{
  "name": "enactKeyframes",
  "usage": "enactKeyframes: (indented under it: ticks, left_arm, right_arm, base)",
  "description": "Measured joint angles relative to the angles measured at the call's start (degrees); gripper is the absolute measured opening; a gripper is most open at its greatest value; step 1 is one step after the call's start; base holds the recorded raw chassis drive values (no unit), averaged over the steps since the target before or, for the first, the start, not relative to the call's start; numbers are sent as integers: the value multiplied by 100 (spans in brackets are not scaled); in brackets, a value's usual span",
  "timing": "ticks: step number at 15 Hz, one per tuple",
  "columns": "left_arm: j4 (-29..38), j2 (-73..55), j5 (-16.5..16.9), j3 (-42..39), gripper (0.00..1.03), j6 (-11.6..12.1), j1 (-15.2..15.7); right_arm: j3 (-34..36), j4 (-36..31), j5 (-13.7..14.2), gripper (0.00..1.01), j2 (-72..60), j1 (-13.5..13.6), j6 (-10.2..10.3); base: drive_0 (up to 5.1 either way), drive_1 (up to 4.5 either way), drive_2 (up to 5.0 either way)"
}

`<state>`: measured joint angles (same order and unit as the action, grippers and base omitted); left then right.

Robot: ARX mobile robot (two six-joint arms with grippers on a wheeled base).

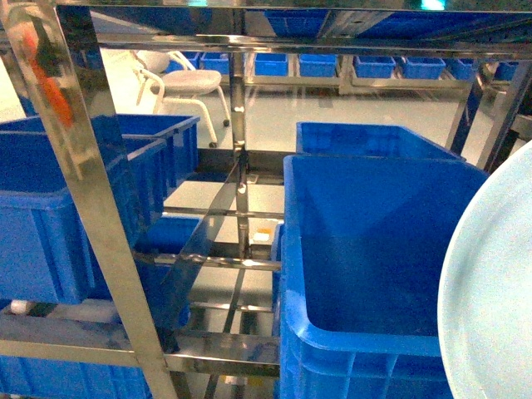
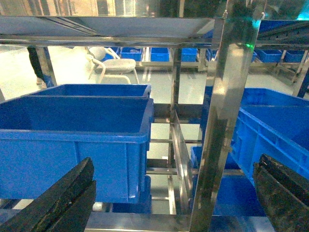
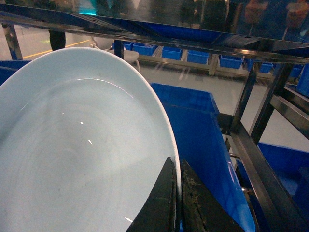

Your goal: Place blue tray on left shelf second layer neatly

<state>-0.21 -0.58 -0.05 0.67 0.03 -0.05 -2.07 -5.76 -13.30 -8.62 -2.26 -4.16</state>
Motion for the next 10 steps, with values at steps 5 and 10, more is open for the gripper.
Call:
enactKeyframes:
  ticks: [5, 10]
  left_arm:
    - [0, 0, 0, 0, 98, -2, 0]
    - [0, 0, -2, 0, 98, -2, 0]
  right_arm:
    - [0, 0, 0, 2, 0, 0, 0]
    - [0, 0, 0, 2, 0, 0, 2]
  base:
    - [0, 0, 0]
    - [0, 0, 0]
